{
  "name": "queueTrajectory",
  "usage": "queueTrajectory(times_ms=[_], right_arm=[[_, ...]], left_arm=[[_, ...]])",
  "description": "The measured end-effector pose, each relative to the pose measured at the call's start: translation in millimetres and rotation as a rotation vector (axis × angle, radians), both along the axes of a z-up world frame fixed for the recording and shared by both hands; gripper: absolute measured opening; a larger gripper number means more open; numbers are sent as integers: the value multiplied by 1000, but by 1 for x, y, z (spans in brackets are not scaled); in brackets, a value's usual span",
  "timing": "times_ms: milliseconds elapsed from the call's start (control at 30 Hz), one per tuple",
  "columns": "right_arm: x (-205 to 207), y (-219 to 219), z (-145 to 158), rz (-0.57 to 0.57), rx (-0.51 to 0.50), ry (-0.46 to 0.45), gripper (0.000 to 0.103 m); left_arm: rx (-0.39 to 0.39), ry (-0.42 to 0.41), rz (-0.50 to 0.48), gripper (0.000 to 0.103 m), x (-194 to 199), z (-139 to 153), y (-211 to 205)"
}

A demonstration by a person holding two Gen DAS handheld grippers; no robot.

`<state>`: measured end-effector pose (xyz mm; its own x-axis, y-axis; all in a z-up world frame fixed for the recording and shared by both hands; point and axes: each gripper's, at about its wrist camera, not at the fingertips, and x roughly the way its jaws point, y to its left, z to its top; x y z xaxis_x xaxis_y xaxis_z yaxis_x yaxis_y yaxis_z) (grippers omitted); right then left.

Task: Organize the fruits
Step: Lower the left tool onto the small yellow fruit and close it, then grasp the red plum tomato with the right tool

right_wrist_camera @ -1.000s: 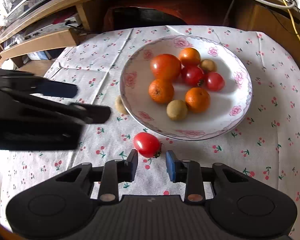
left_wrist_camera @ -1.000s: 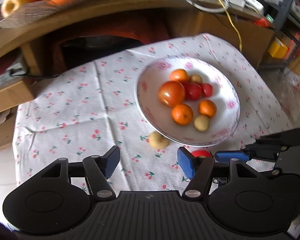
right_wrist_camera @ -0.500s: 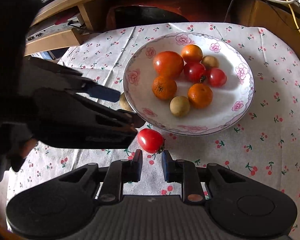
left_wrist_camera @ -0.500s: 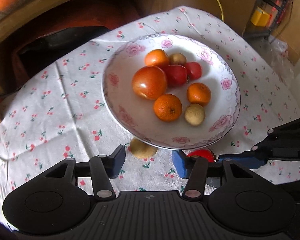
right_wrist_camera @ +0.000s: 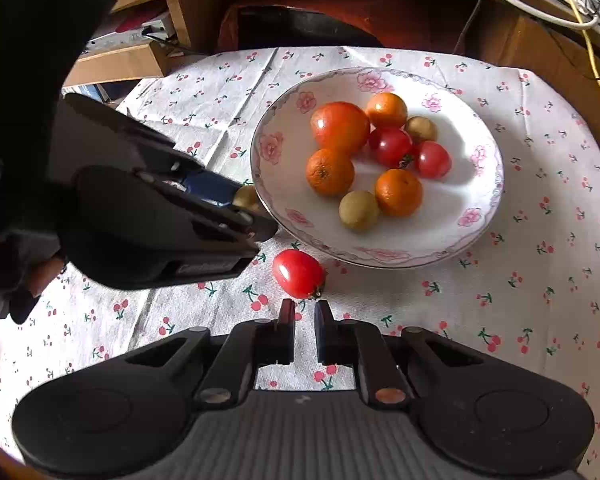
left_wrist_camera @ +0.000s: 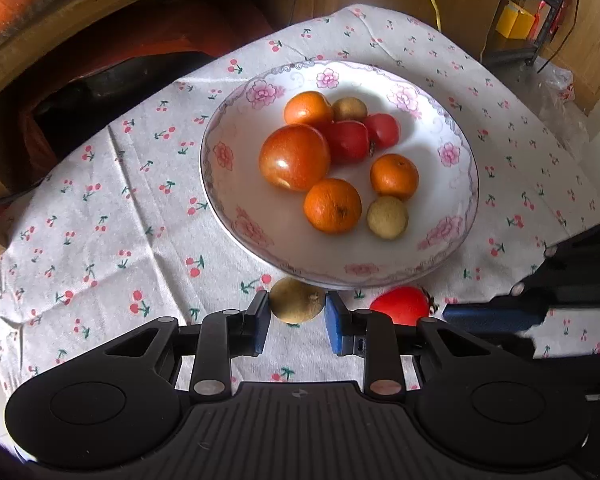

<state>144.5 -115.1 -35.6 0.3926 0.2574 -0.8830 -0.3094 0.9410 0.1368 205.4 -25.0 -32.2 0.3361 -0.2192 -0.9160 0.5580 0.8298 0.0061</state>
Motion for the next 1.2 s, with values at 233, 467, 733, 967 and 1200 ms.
queueTrajectory(times_ms=[233,467,733,967,1200], right_arm=[[-4,1,4,37,-33,-17,14],[8,12,0,96,-66,-14,26],[20,25,-10,115,-117,-53,35],[17,9,-7,68,-61,-69,30],[-3,-4,-4,77,-51,-60,30]], left_arm=[[15,15,-13,37,-5,0,3],[-7,28,-3,40,-1,1,8],[-27,24,14,44,5,-1,11],[-16,9,14,40,6,-2,5],[32,-1,-10,38,-5,-1,1]])
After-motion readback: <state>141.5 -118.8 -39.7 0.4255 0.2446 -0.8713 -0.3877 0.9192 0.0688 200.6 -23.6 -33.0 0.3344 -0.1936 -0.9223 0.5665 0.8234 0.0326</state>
